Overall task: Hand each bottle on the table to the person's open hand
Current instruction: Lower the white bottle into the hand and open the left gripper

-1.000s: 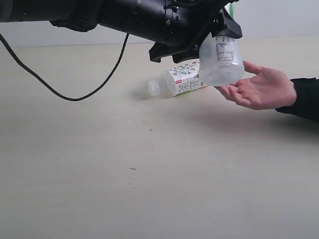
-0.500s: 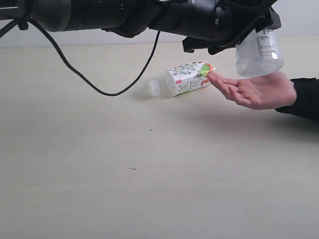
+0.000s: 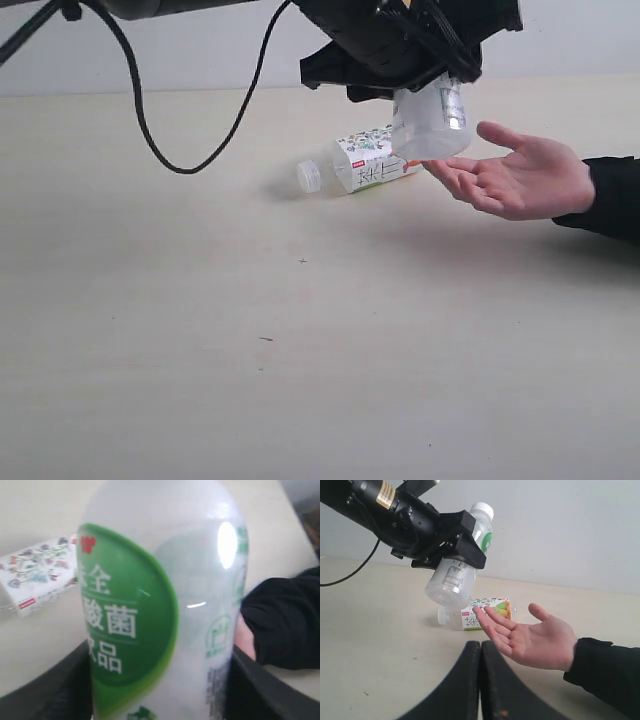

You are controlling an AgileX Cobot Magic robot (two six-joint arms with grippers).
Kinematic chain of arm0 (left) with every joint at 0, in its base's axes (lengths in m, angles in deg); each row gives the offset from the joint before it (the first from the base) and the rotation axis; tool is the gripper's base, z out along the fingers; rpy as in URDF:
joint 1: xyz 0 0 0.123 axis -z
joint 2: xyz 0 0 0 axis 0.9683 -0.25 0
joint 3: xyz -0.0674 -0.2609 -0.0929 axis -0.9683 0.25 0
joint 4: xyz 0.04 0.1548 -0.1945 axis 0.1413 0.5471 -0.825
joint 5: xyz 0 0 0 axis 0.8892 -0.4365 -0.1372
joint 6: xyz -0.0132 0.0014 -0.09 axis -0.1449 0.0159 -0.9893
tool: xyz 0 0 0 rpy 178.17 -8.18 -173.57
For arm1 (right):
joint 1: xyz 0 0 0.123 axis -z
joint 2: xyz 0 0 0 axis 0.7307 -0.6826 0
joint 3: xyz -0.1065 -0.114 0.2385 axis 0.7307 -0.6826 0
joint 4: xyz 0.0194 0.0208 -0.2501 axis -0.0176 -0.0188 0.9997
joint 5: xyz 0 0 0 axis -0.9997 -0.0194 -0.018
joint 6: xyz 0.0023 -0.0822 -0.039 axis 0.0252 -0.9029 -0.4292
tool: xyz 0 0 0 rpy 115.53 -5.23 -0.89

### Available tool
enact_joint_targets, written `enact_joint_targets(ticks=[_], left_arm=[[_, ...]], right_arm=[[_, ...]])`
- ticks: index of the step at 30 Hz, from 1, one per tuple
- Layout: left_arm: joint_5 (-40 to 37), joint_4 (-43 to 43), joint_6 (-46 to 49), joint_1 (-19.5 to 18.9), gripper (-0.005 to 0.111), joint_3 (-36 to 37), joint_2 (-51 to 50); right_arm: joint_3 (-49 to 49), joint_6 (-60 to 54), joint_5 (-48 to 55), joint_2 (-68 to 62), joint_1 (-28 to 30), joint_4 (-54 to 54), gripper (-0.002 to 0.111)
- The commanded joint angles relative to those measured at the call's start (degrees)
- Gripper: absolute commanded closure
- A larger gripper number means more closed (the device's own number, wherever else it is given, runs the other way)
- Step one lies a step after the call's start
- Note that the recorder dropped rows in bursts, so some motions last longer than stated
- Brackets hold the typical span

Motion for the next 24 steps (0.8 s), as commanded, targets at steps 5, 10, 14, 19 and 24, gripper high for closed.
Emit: enact_joint_targets(ticks=[5, 10, 14, 19, 24], left_arm=[[4.5, 6.94, -15.31, 4.68, 0.107, -3.1, -4.15], [4.71, 4.94, -16.99, 5.21, 0.107, -3.93, -6.91], [5.99, 4.35, -16.99, 5.31, 0.107, -4.05, -8.08], [8.83, 3.86, -16.99, 5.31, 0.107, -4.05, -8.74], [8.43, 3.43, -16.6, 5.31, 0.107, -4.48, -10.66]], right_arm=[[-0.17, -0.14, -0.79, 0.29, 0.19, 0.33, 0.108], [-0.17, -0.14, -0.79, 0.29, 0.19, 0.33, 0.108], [-0.17, -0.14, -0.79, 0.29, 0.19, 0.33, 0.108], [-0.17, -0.14, -0.79, 0.29, 0.19, 0.33, 0.108], [-0.17, -0.14, -0.79, 0.29, 0.19, 0.33, 0.108]])
